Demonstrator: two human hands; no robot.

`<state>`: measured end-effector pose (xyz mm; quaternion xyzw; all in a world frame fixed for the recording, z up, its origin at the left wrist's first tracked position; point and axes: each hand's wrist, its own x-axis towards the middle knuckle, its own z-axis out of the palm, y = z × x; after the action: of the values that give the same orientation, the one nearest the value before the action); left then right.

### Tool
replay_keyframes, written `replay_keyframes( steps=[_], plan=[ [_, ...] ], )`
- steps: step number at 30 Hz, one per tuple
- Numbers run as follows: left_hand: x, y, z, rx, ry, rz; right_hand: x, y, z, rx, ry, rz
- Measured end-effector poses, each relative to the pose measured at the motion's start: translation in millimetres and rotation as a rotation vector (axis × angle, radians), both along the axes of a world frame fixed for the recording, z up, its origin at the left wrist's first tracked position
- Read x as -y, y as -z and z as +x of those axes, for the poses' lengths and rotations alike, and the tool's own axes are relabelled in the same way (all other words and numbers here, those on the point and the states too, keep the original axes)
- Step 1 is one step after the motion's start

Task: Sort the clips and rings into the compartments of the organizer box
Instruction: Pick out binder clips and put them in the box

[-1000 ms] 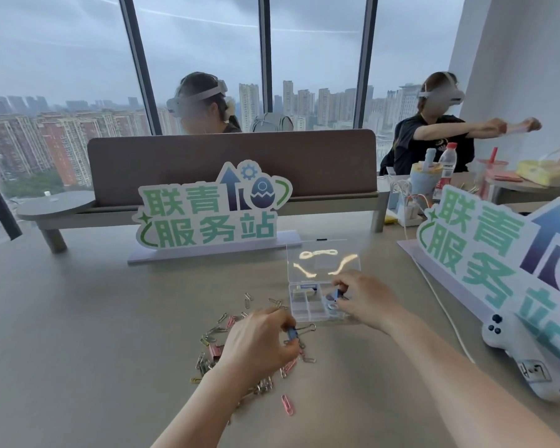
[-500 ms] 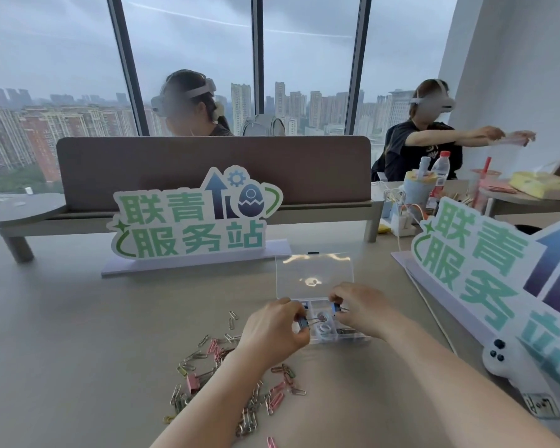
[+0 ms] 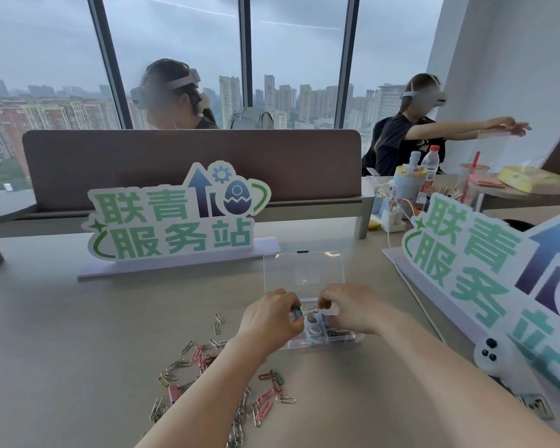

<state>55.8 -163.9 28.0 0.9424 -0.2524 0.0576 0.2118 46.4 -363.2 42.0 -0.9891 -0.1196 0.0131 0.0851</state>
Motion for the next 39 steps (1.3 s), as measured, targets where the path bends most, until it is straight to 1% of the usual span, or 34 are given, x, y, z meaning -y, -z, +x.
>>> replay_keyframes(
  steps=[7, 13, 22, 27, 31, 35, 39],
  plan=[
    [15.8, -3.4, 18.4, -0.032, 0.017, 0.022, 3.9, 1.4, -1.7, 0.020, 0.043, 0.040],
    [25.6, -1.7, 31.1, -0.035, 0.021, 0.065, 9.3, 8.1, -2.6, 0.094, 0.118, 0.096],
    [30.8, 4.1, 42.2, -0.091, 0.012, 0.123, 3.2, 15.4, -1.5, 0.077, 0.130, 0.107],
    [27.0, 6.5, 41.6, -0.114, 0.005, 0.092, -1.6, 16.4, -3.4, 0.099, 0.111, 0.109],
    [16.1, 5.6, 33.4, -0.070, 0.007, 0.016, -8.2, 16.7, -5.7, 0.140, 0.091, 0.108],
    [-6.8, 2.6, 21.1, -0.028, -0.004, -0.042, -23.1, 13.3, -10.1, 0.152, 0.060, 0.135],
    [-37.3, 2.9, 7.4, -0.036, -0.068, -0.065, -47.4, 12.1, -19.6, 0.148, 0.001, 0.161]
  ],
)
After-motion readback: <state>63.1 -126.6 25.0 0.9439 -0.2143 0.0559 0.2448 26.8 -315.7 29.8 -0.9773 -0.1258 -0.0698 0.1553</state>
